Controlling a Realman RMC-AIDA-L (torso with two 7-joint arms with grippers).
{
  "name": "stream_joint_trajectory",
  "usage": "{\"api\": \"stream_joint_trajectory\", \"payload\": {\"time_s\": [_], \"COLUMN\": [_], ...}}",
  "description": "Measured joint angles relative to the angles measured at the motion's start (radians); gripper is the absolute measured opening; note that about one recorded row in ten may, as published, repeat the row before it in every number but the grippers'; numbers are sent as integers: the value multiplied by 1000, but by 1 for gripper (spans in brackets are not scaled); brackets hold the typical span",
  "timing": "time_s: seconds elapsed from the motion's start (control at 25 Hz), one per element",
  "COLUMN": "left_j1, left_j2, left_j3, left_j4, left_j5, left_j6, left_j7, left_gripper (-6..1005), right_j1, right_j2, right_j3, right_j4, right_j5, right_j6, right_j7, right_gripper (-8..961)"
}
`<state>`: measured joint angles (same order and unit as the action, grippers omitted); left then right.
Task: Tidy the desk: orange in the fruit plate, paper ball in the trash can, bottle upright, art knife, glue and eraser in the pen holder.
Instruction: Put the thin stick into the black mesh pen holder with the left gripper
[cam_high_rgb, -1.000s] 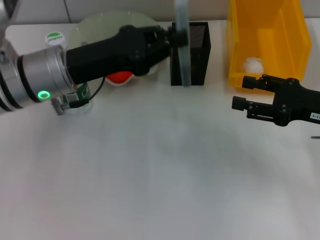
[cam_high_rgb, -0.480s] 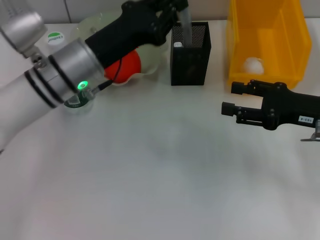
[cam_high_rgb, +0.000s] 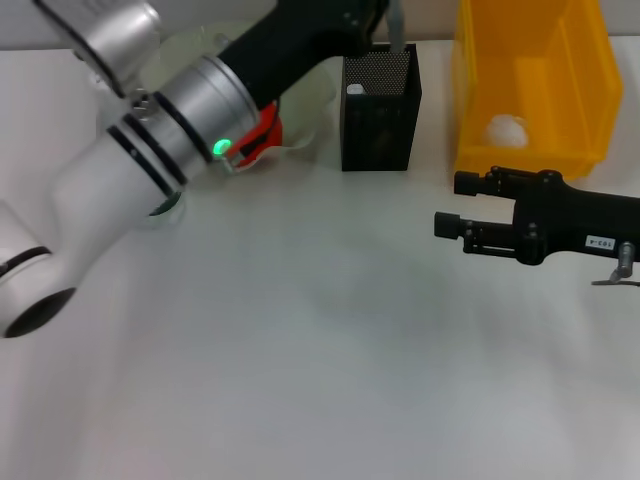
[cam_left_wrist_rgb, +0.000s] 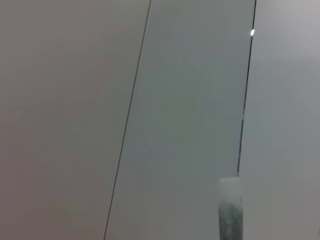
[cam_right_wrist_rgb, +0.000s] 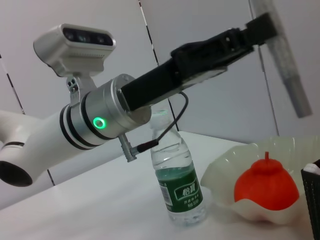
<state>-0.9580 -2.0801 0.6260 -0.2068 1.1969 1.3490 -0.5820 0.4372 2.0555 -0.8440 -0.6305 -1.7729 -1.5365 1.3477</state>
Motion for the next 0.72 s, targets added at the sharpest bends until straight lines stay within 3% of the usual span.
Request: {"api": "stream_joint_trajectory", "payload": {"time_s": [0.2,0.28,0.32,0.36,0.4,0.44,0.52,0.56,0.72], "left_j1": [-6,0,1,9,9,16,20,27,32], "left_j2": [-1,-1,-1,-1,-1,-2,-2,-1,-1], "left_j3": [-281,-439,-476,-577,-577,-668,-706,-786,-851], "left_j4": [-77,-120,-128,-151,-151,-169,-176,-189,-197], "left_j5": [222,350,380,468,468,540,569,616,646], "left_j6": [-93,-160,-176,-223,-223,-268,-288,-333,-381], "left_j7": [149,235,253,302,302,339,355,385,416], "left_gripper": [204,208,210,211,213,215,219,221,228], "right_j1": [-3,-13,-18,-23,-23,-23,-23,-23,-22], "right_j2": [13,19,21,22,22,22,22,22,22], "right_j3": [3,8,10,11,11,11,11,11,11], "right_j4": [0,-1,-1,0,0,2,3,4,4], "right_j5": [-17,-16,-13,-9,-9,-8,-8,-8,-9], "right_j6": [42,50,52,55,55,56,56,56,56], "right_j7": [-30,-58,-70,-81,-81,-83,-83,-85,-86], "right_gripper": [728,727,727,727,727,727,727,727,727]}}
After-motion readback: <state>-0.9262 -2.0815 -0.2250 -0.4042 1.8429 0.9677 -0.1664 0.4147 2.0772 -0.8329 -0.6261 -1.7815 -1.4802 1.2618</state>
